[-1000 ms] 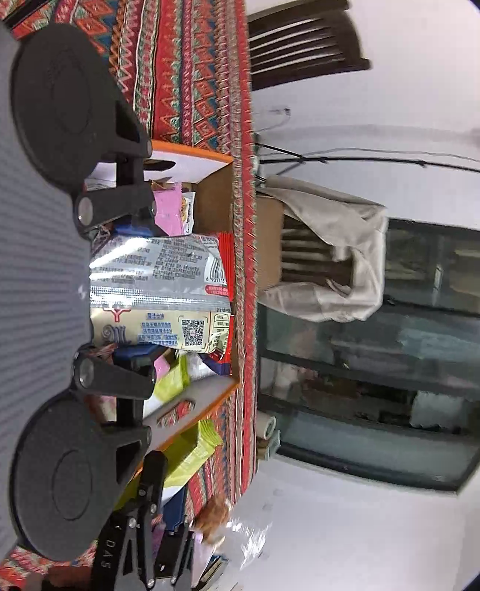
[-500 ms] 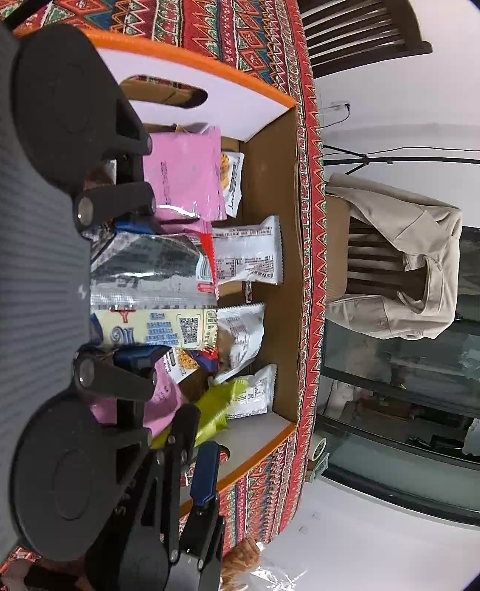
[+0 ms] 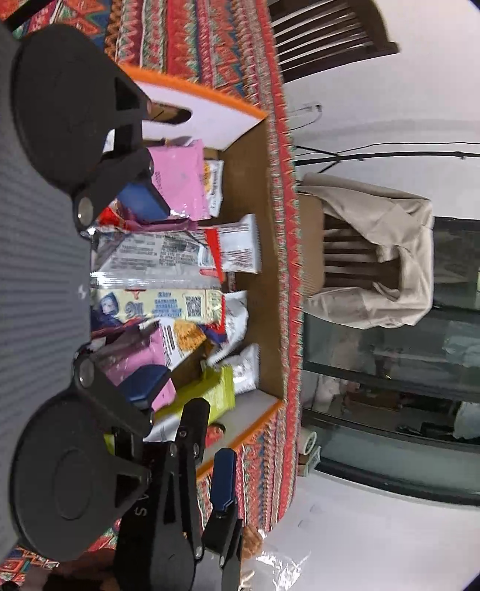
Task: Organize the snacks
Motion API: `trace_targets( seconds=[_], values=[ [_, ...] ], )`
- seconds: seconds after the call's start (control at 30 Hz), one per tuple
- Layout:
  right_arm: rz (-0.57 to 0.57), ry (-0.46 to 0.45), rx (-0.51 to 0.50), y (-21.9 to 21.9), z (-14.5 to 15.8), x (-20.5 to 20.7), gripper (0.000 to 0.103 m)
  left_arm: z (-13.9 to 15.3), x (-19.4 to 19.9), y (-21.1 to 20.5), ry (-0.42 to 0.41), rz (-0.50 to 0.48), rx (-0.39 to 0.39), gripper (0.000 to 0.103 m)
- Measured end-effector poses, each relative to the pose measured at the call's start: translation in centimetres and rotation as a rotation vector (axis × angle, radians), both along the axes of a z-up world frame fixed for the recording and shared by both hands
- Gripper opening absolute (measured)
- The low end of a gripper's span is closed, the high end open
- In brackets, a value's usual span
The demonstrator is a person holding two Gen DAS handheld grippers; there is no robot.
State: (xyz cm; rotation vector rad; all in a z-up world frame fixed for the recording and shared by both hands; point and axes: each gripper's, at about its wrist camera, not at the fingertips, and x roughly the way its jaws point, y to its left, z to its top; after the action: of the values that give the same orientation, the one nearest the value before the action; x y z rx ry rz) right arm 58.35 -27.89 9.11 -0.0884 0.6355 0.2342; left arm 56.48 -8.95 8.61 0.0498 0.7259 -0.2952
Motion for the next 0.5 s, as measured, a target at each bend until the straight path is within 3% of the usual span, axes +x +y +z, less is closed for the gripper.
trace_targets(
  seconds=[0.5],
  values=[
    [-0.006,-0.148,-0.002,-1.3,7.9,-10.8,0.076,8.1,-11.3,2.4,-0.177,0.014,-0.007,0.098]
  ],
)
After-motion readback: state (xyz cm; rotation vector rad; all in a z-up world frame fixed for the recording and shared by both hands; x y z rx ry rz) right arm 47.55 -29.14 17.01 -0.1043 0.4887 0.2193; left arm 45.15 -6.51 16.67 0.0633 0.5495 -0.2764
